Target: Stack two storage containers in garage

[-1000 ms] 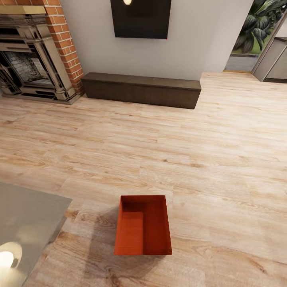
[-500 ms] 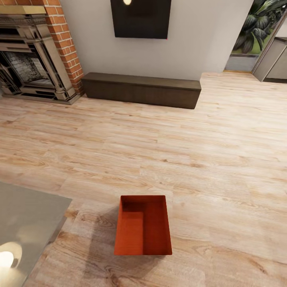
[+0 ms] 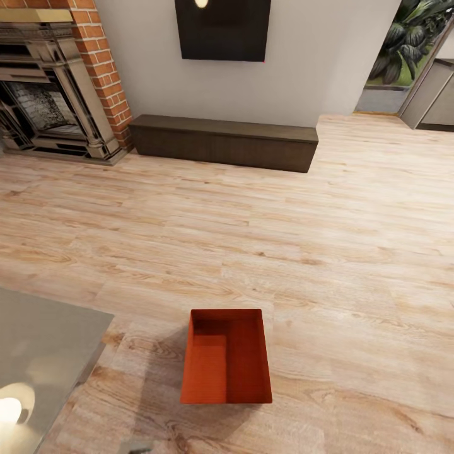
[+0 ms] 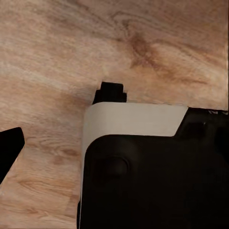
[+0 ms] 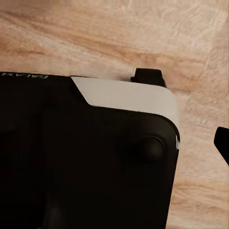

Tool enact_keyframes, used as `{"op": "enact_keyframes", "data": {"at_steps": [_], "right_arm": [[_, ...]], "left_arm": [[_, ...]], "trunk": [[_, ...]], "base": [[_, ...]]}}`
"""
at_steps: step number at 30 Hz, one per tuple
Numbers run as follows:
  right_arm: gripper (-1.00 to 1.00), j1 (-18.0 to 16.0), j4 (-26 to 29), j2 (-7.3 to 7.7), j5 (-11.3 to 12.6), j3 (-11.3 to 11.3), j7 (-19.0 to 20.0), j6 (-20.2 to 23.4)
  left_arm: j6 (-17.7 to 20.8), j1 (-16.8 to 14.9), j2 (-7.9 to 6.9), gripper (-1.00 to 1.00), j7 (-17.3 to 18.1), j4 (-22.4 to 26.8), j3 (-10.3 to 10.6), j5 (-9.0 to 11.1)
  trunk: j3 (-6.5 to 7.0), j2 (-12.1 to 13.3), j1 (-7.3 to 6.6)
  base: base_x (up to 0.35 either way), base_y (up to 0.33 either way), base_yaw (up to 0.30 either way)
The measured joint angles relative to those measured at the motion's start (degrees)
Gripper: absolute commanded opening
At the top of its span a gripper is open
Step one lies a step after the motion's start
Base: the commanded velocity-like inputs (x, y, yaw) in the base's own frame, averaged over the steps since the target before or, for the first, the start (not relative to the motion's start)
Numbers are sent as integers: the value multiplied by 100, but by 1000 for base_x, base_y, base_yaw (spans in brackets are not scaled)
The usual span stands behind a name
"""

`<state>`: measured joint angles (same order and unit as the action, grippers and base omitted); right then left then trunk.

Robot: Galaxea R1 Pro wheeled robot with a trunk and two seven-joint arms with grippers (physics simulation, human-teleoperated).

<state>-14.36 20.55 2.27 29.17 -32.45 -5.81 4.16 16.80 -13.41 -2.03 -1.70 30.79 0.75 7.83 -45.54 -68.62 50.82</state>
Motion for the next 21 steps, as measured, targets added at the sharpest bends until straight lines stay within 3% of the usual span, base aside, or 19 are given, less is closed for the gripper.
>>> {"op": "enact_keyframes", "data": {"at_steps": [3,5,7,11,13,15,17,18,20,21], "right_arm": [[100,-344,225,14,-10,4,-22,319],[100,-556,266,15,-9,4,-28,388],[100,-843,288,13,-9,8,-39,484],[100,-1334,285,-4,-11,13,-59,756],[100,-1976,248,-48,-10,14,-198,879],[100,-2117,237,-61,0,15,-297,893],[100,-2579,216,-83,0,14,-556,952],[100,-2642,205,-85,9,14,-589,978],[100,-3012,104,-213,20,4,-687,1196],[100,-3232,-230,-417,13,12,-708,1218]], "left_arm": [[730,-27,-5,100,-16,1002,-1,-7],[1034,-51,-1,100,-24,1287,-2,-9],[1307,-65,9,100,-33,1460,-5,-3],[1470,-128,40,100,-121,1553,-8,4],[1557,-679,95,100,-200,1508,-10,28],[1626,-877,130,100,-210,1471,-11,25],[1711,-1383,330,100,-233,1343,-4,19],[1718,-1472,360,100,-248,1304,-4,10],[1734,-2082,548,100,-532,801,0,-10],[1693,-2457,711,100,-708,291,11,-22]], "trunk": [[1,0,0],[1,0,0],[0,0,0],[0,0,0],[2,0,0],[0,0,0],[2,0,0],[0,0,0],[1,0,0],[1,0,0]], "base": [[0,0,0],[0,0,0],[0,0,0],[0,0,0],[0,0,0],[0,0,0],[0,0,0],[0,0,0],[0,0,0],[0,0,0]]}}
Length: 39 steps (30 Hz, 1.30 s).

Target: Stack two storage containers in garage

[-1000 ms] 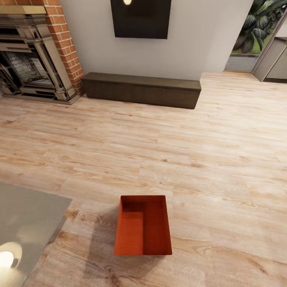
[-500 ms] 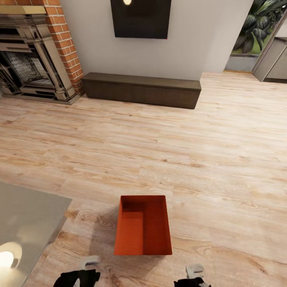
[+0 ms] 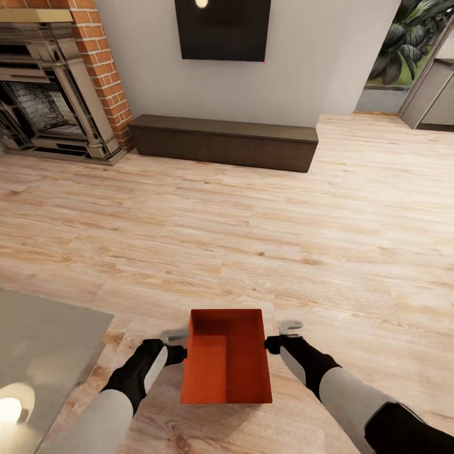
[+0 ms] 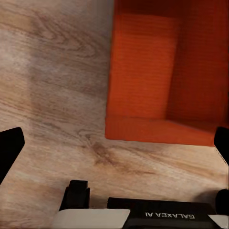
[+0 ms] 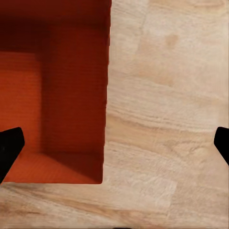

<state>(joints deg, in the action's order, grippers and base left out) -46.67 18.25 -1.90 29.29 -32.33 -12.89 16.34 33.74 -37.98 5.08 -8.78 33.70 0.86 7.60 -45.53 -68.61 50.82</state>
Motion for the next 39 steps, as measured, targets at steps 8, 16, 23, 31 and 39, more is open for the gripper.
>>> {"op": "enact_keyframes", "data": {"at_steps": [8,16,23,31,39], "right_arm": [[100,-306,-860,-315,34,9,-19,-517],[100,-314,-1104,-342,72,20,-21,-792],[100,-314,-1099,-348,73,25,-21,-842],[100,-580,-1037,-538,83,18,-20,-936],[100,-675,-1069,-578,89,25,-28,-949]], "left_arm": [[-571,-268,318,100,-97,-456,17,-96],[-693,-296,323,100,-94,-696,30,-124],[-738,-620,321,100,-91,-750,31,-121],[-737,-745,280,100,-91,-755,39,-135],[-736,-761,259,100,-91,-744,35,-136]], "trunk": [[-2,0,0],[-2,0,0],[-1,0,0],[-1,0,0],[-2,0,0]], "base": [[0,0,0],[0,0,0],[0,0,0],[0,0,0],[0,0,0]]}}
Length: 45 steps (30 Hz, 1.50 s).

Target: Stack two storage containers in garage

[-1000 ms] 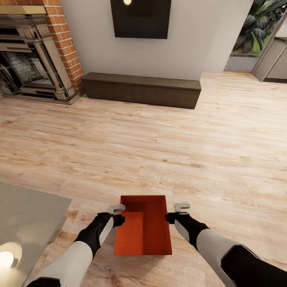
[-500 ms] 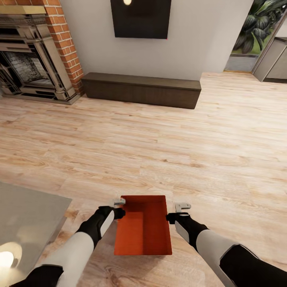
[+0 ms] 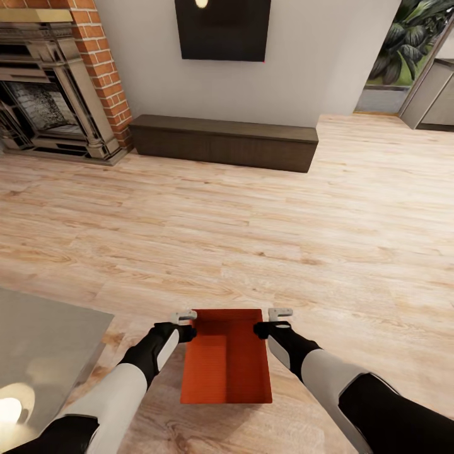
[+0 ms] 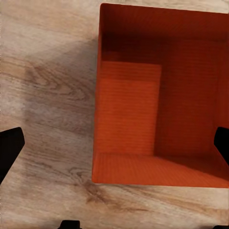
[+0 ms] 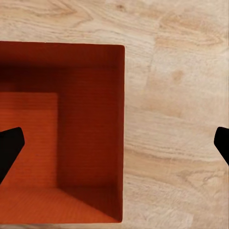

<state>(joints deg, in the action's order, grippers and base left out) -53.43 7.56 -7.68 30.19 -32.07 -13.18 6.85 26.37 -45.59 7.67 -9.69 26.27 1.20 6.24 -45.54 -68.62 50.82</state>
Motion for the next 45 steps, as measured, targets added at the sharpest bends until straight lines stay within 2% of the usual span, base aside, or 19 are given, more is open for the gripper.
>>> {"op": "enact_keyframes", "data": {"at_steps": [10,22,39,45], "right_arm": [[100,1,-47,32,0,21,5,-20],[100,1,-48,49,7,26,8,-20],[100,1,-54,43,17,30,7,124],[100,1,-54,57,249,23,7,363]], "left_arm": [[-3,4,2,100,66,48,2,19],[17,5,131,100,-6,87,-10,27],[105,3,113,100,4,72,-3,18],[104,3,104,100,0,79,-2,15]], "trunk": [[0,0,0],[0,0,0],[-305,-681,373],[-412,-921,505]], "base": [[0,0,0],[0,0,0],[0,0,0],[0,0,0]]}}
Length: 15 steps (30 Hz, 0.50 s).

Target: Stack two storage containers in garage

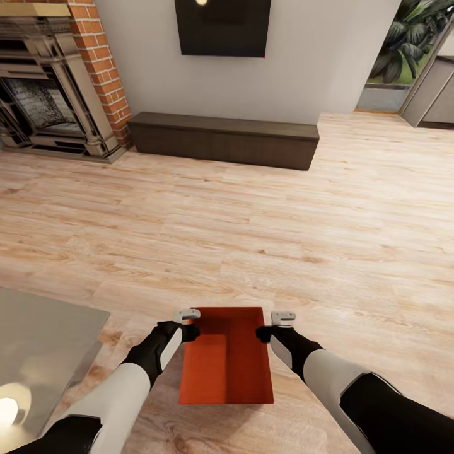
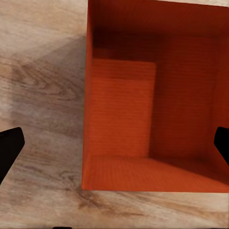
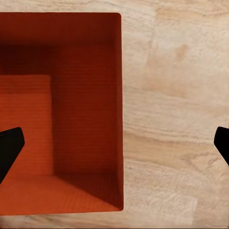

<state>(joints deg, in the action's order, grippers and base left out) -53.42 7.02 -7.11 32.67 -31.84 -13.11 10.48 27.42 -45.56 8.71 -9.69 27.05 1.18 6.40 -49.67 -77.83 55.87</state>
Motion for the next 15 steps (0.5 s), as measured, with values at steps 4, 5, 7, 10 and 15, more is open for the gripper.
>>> {"op": "enact_keyframes", "data": {"at_steps": [4,5,7,10,15], "right_arm": [[100,0,5,2,52,-1,0,279],[100,-2,5,0,53,-1,0,331],[100,-1,6,1,55,-1,0,390],[100,-1,23,4,52,-5,0,540],[100,-2,61,5,50,-7,1,683]], "left_arm": [[12,-3,-7,100,17,36,2,-5],[19,0,-8,100,23,53,1,-5],[131,-1,-4,100,30,82,1,-5],[641,0,-5,100,7,239,-2,-4],[999,0,-16,100,-8,343,-5,2]], "trunk": [[-72,-161,88],[-90,-201,110],[-126,-281,154],[-179,-401,220],[-269,-602,330]], "base": [[0,0,0],[0,0,0],[0,0,0],[0,0,0],[0,0,0]]}}
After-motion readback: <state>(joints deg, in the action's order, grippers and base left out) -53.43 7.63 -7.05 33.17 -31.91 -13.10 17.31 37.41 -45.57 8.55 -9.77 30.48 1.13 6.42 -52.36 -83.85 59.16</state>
